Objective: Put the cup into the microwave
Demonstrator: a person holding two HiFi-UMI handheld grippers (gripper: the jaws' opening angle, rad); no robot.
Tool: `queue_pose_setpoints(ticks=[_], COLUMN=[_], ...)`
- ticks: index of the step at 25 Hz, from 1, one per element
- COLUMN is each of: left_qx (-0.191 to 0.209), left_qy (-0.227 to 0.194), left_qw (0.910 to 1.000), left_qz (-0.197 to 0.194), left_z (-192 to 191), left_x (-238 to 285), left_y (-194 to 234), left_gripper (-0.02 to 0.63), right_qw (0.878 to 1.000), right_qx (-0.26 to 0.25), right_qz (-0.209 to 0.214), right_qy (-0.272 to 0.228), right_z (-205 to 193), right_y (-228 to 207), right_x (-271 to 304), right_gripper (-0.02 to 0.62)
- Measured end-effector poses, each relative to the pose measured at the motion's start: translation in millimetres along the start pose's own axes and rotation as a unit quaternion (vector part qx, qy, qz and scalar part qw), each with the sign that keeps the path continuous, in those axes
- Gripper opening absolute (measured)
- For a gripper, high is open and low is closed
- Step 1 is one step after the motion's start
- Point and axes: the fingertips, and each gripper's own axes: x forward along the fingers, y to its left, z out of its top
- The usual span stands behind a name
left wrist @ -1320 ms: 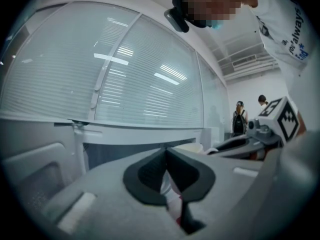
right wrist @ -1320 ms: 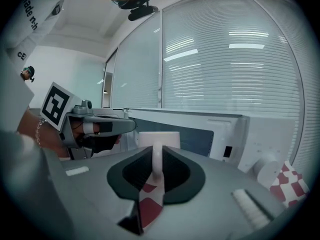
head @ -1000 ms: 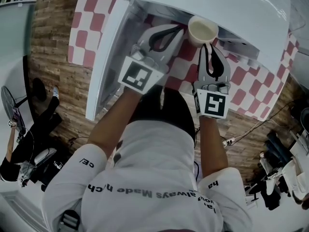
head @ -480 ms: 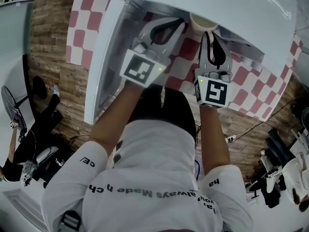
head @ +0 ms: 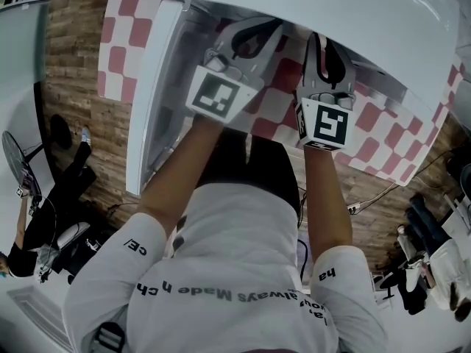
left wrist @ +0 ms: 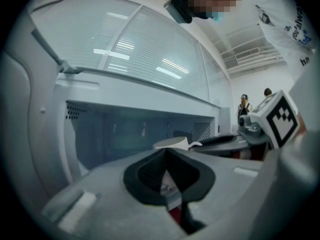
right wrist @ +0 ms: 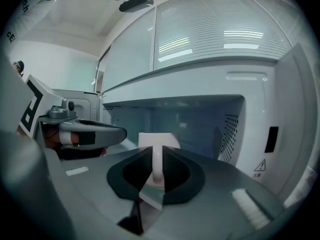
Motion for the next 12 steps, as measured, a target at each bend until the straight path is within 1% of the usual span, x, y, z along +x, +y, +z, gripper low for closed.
queue_pose_setpoints(ticks=[12], left_qx=[-0.006], left_qy=[0.006], left_qw=[0.9999], left_qz=[0.008], left_z=[-21], left_x=[17], left_y=[15], left_gripper=[0.003], right_qw=[1.000], right_qx=[0.003], right_qz=[-0.001], right_qy=[-0.017], right_z=[-2], right_y=[-8], right_x=[25], right_gripper=[0.041])
